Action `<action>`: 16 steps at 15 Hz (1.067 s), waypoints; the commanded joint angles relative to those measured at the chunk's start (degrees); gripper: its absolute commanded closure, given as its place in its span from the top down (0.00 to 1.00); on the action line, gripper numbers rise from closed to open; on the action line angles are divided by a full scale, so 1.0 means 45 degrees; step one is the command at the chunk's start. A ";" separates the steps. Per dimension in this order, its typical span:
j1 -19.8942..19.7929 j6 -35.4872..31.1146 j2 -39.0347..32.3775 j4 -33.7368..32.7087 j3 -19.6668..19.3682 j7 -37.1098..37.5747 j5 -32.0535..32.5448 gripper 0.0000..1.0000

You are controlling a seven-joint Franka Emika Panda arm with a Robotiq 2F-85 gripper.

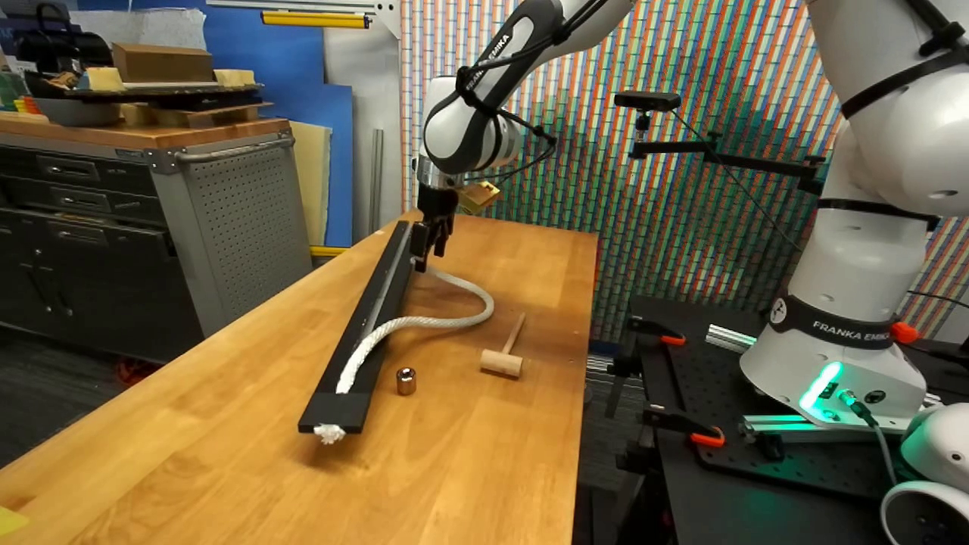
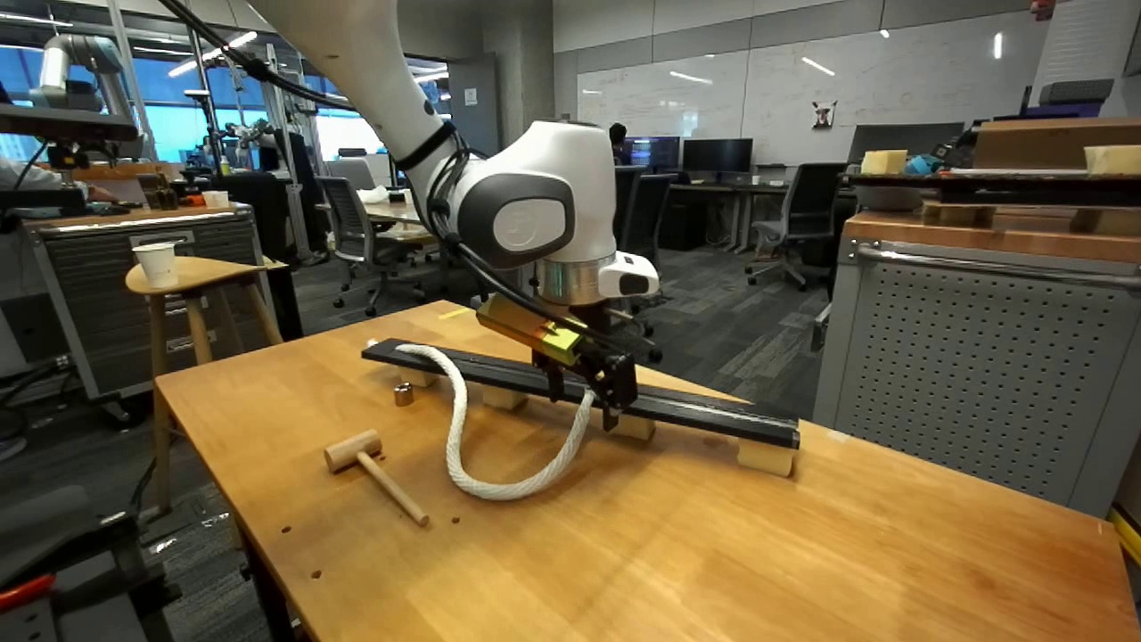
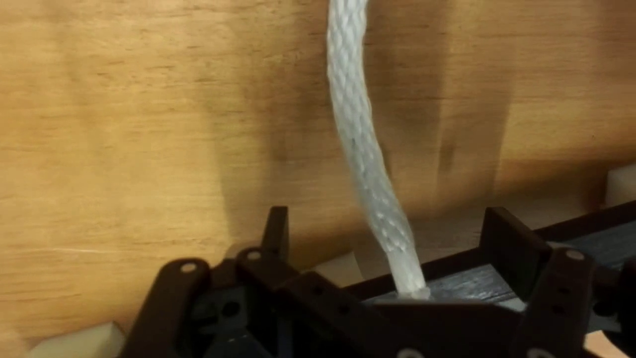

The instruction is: Lay the rope on top of the black board

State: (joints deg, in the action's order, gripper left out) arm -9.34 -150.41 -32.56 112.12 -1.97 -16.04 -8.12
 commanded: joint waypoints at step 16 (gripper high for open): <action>-0.0449 0.1592 -0.0270 -0.1190 0.0017 0.1903 -0.0097 0.03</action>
State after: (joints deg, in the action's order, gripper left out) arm -11.17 -146.69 -33.65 109.93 -1.75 -11.93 -7.28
